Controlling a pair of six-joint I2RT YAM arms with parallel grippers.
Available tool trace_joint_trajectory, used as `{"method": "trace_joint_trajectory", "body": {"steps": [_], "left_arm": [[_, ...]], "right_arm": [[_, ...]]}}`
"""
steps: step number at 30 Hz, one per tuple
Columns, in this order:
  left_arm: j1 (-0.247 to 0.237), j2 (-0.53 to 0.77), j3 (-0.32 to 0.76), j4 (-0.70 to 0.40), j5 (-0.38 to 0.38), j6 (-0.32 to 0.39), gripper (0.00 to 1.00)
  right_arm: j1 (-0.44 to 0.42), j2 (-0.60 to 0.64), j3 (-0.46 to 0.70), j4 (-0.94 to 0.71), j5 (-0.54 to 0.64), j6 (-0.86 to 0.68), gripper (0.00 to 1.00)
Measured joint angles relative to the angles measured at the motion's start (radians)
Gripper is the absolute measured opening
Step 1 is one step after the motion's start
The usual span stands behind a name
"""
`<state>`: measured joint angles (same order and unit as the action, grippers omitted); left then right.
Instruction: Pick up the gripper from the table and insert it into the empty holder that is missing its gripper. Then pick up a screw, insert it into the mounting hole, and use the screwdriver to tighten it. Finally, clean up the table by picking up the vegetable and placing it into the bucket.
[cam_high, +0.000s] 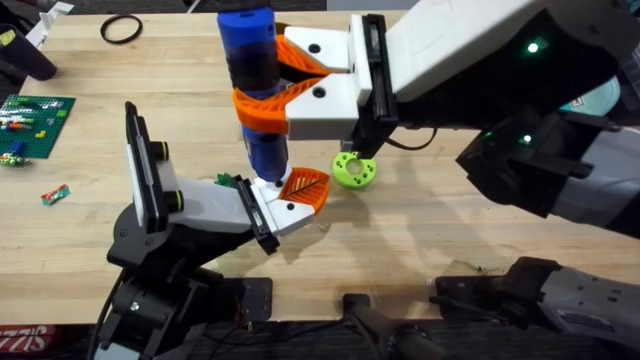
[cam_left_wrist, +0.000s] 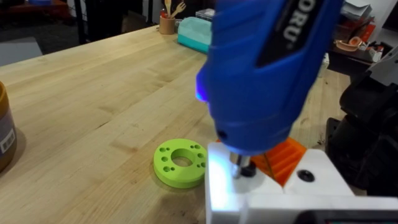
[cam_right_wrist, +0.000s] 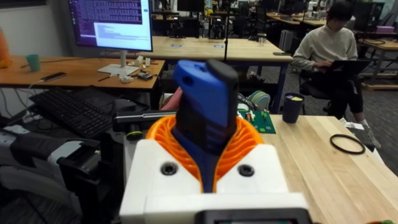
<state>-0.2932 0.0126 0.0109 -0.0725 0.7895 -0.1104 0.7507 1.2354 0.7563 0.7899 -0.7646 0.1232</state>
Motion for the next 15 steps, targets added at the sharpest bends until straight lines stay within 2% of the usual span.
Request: {"method": "trace_joint_trajectory", "body": {"steps": [10,15], "left_arm": [[0.0,0.0,0.0,-0.001,0.0,-0.006,0.017],[0.0,0.0,0.0,-0.001,0.0,-0.006,0.017]], "right_arm": [[-0.001,0.001,-0.001,0.01,0.013,0.003,0.048],[-0.001,0.008,-0.009,0.085,0.016,0.063,0.048]]}}
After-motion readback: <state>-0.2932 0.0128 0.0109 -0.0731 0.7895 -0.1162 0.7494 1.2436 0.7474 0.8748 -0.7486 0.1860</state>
